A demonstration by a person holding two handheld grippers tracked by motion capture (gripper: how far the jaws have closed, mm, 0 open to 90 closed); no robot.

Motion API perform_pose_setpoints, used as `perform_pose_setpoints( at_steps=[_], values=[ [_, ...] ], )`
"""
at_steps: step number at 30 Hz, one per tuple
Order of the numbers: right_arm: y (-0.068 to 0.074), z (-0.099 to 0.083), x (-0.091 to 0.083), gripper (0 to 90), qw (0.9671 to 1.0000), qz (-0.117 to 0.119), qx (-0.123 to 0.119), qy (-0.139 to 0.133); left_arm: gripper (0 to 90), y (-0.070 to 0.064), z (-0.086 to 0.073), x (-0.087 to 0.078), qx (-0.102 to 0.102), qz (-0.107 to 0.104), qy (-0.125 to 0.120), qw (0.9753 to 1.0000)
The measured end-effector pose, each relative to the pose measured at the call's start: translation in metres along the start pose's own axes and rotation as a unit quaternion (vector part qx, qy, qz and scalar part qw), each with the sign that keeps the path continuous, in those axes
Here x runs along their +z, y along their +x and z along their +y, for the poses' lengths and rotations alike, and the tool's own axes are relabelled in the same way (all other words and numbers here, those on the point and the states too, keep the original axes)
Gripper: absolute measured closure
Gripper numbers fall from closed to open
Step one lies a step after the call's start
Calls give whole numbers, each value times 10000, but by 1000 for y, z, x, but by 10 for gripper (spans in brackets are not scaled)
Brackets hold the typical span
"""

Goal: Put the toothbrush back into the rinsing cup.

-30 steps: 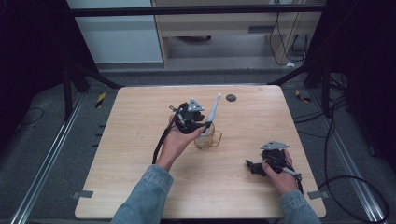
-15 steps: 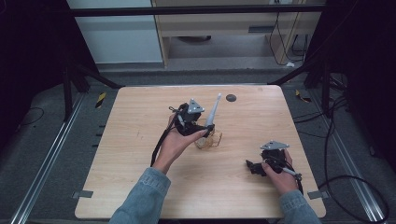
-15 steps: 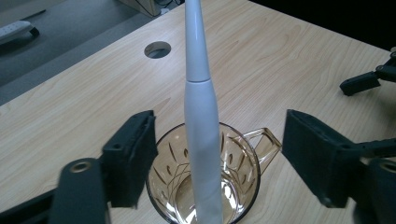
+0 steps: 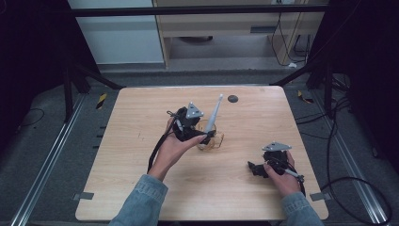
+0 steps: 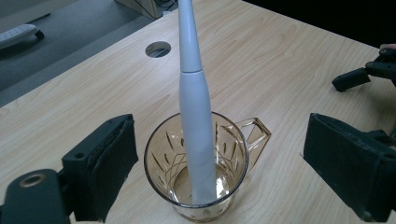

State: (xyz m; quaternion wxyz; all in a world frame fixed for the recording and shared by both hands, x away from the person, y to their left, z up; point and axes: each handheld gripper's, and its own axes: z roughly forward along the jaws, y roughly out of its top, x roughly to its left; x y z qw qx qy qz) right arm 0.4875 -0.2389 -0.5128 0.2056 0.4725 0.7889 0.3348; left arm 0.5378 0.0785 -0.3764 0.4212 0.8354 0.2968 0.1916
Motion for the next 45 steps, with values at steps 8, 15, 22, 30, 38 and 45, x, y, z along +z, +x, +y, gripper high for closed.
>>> perform_pose_setpoints(
  at_steps=[8,15,22,30,38,45],
  values=[
    [0,0,0,5,10000,-3,-1,-6,58,4,-15,-13,-64,49,-73,9999],
    [1,-1,-1,6,10000,-12,21,-4,49,16,-34,-28,-231,199,-105,9995],
    [1,-1,-1,6,10000,-8,34,-6,47,36,-54,-46,-492,450,-124,9977],
    [1,-1,-1,6,10000,-13,25,-4,48,52,-69,-59,-591,621,-98,9963],
    [1,0,0,4,10000,-44,45,-2,50,66,-96,-66,-761,842,64,9935],
    [1,0,0,4,10000,-44,44,-2,56,84,-120,-63,-1047,951,302,9895]
  ],
)
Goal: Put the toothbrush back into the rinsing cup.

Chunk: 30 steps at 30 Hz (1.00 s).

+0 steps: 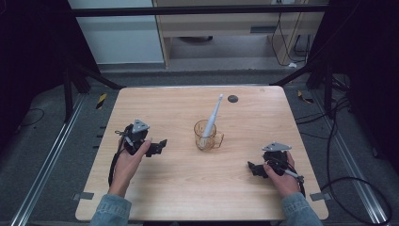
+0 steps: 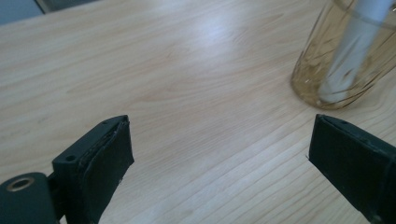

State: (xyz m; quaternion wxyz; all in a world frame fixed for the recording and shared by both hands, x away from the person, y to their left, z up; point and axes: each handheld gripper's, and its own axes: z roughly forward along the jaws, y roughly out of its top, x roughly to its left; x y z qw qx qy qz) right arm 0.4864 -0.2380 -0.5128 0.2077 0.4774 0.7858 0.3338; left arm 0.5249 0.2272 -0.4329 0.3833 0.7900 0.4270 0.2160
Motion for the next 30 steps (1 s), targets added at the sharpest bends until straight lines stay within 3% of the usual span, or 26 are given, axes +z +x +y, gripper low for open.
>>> perform_pose_setpoints(
  at_steps=[14,30],
  values=[
    [0,0,0,4,10000,2,9,-3,85,25,-34,12,-300,149,372,9987],
    [0,0,0,4,10000,-3,-4,0,82,42,-39,27,-408,367,541,9970]
  ],
)
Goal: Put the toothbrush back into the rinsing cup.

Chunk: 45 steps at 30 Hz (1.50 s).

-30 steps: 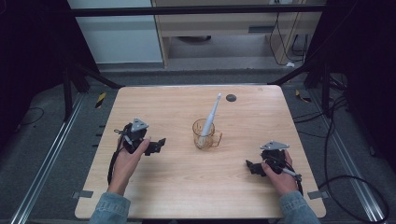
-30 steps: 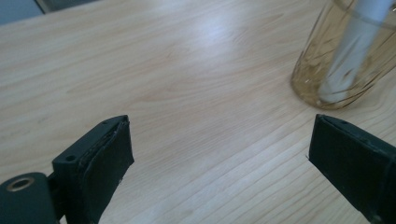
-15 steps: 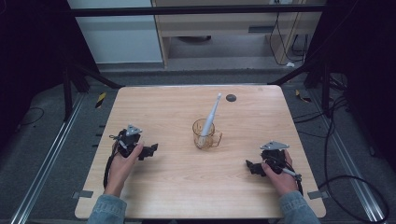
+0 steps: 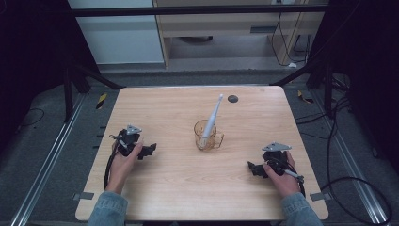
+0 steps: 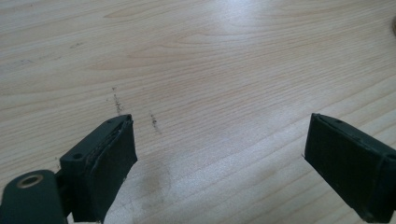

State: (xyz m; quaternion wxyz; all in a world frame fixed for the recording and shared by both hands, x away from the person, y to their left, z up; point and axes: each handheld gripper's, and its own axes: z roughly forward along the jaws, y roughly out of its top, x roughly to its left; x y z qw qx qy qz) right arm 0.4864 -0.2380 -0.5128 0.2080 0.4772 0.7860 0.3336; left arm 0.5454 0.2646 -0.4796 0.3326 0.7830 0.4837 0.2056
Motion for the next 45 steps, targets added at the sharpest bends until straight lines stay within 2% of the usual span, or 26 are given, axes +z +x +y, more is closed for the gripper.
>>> perform_pose_setpoints(
  at_steps=[22,31,36,45],
  values=[
    [0,0,0,4,10000,3,3,0,77,9,-5,14,-78,137,76,9998],
    [0,0,0,4,10000,3,4,0,73,9,-9,22,12,179,221,9996],
    [0,0,0,4,10000,1,1,0,33,10,-14,24,29,129,30,9999],
    [0,0,0,5,10000,-4,16,-1,0,11,-15,25,1,157,57,9999]
  ],
)
